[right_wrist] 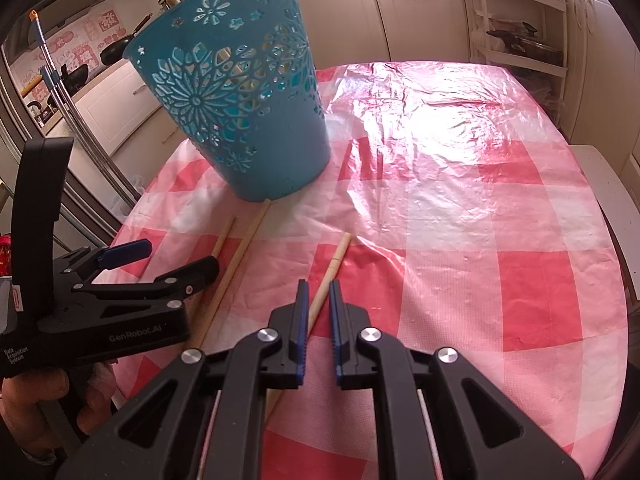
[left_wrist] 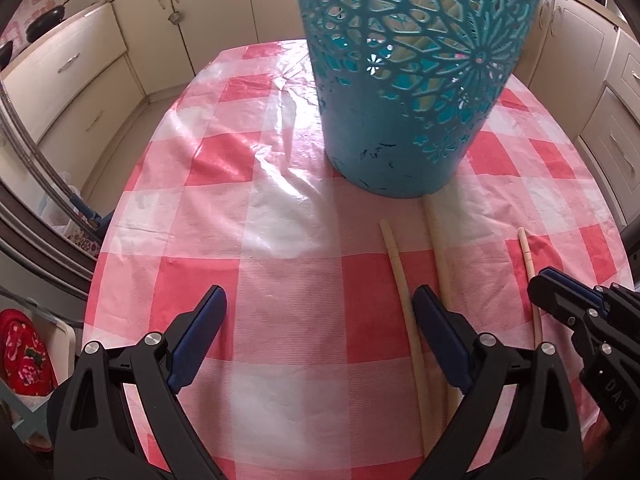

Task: Organize utensils
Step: 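Position the open left gripper over a wooden chopstick on the cloth, then close the left gripper on the wooden chopstick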

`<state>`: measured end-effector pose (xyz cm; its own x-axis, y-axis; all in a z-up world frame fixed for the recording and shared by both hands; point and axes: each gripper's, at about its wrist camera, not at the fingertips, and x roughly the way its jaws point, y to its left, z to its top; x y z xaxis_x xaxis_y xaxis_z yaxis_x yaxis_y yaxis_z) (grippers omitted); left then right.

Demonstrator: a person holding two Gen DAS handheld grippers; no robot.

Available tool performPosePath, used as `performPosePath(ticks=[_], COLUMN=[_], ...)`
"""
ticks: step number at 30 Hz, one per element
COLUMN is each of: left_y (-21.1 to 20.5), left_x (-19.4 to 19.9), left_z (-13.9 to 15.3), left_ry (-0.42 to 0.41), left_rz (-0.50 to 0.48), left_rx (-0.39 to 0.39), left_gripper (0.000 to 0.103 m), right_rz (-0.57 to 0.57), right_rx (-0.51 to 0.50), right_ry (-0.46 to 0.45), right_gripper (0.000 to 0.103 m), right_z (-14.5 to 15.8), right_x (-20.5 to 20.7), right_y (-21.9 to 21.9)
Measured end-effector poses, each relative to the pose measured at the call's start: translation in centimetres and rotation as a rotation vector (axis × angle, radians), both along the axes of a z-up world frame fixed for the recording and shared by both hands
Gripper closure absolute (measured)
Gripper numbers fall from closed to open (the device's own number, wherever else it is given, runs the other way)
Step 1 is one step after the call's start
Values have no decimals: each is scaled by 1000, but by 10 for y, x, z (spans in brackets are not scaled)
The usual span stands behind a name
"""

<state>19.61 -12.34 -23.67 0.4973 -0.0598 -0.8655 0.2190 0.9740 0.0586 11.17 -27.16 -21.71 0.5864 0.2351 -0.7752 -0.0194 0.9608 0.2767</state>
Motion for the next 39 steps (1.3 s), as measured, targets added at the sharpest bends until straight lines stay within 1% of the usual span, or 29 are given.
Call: performPosePath(ticks=[3, 7, 8, 9, 12, 16, 17, 18, 19, 20, 22, 24, 29, 32, 33, 36, 39], left_y=[7, 3, 1, -1, -9, -16, -16, -17, -14, -12, -9, -6, -2, -4, -5, -8, -10], left_x=[4, 4, 3, 2, 0, -2, 0, 0, 3, 5, 7, 8, 9, 10, 10, 11, 10], left_z=[0, 2, 2, 2, 3, 5, 5, 6, 7, 7, 8, 7, 7, 6, 6, 6, 5], left_ry=[9, 4, 2, 0, -9, -6, -3, 2, 9, 22, 36, 36, 40, 37, 34, 29, 16], left_rz=[6, -28, -43, -54, -91, -150, -162, -170, -174, -178, -178, -177, -164, -159, -160, -164, -160], left_rx=[-15, -24, -28, -29, -32, -45, -48, -53, -62, -83, -99, -95, -94, -71, -61, -48, -22], left_gripper=[14, 27, 31, 33, 43, 63, 71, 75, 85, 92, 95, 97, 97, 96, 95, 87, 77], right_rz=[24, 49, 43, 37, 39, 57, 57, 57, 56, 58, 61, 63, 54, 62, 69, 75, 55], right_rx=[-8, -48, -52, -51, -52, -66, -68, -69, -71, -74, -80, -88, -98, -88, -88, -91, -79], right_ry=[5, 9, 13, 15, 19, 22, 24, 24, 25, 26, 29, 33, 42, 46, 45, 45, 47], right_gripper=[92, 92, 92, 91, 91, 91, 91, 91, 91, 91, 91, 91, 91, 91, 91, 91, 91], right_z=[0, 1, 2, 2, 1, 1, 1, 1, 1, 1, 1, 2, 2, 1, 1, 1, 1], right_x=[2, 4, 5, 6, 8, 8, 8, 8, 8, 9, 9, 11, 17, 18, 17, 16, 17], right_y=[5, 12, 12, 11, 11, 13, 13, 13, 13, 14, 14, 14, 13, 14, 16, 17, 14])
